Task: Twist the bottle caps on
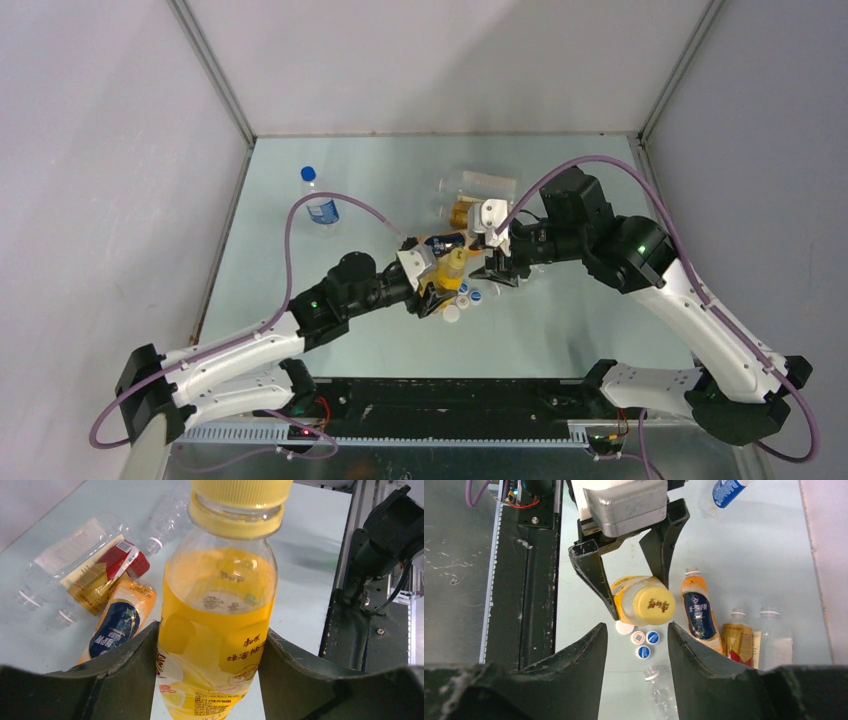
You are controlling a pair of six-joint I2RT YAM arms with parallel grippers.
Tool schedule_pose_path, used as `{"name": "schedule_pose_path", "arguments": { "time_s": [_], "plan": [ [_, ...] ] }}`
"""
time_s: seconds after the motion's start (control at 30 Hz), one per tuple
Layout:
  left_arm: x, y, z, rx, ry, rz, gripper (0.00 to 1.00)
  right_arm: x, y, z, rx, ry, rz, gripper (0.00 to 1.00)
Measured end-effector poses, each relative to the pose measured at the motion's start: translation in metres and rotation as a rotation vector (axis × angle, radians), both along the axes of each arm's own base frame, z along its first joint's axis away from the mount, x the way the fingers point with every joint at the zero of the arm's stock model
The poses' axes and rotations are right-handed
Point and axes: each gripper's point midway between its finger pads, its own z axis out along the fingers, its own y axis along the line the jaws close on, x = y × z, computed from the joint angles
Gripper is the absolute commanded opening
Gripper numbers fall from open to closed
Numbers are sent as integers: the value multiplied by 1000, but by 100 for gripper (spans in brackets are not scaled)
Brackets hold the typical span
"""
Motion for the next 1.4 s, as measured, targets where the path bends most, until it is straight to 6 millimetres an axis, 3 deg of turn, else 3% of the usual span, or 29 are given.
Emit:
{"name": "schedule_pose_path", "arguments": {
  "time_s": [0.3, 0.63, 1.0, 1.4],
  "plan": [
    [-3, 3, -10, 50, 6, -19, 0, 6, 8, 4, -1, -7, 0, 48],
    [-5, 2, -9, 70, -12, -42, 0, 9, 19, -3, -38, 24, 17, 47],
    [-7, 4, -14, 94, -12, -51, 0, 9, 18, -16, -96, 60, 8, 46],
    [-7, 5, -16, 104, -14, -53, 0, 9, 18, -24, -138, 89, 5, 30]
  ]
}}
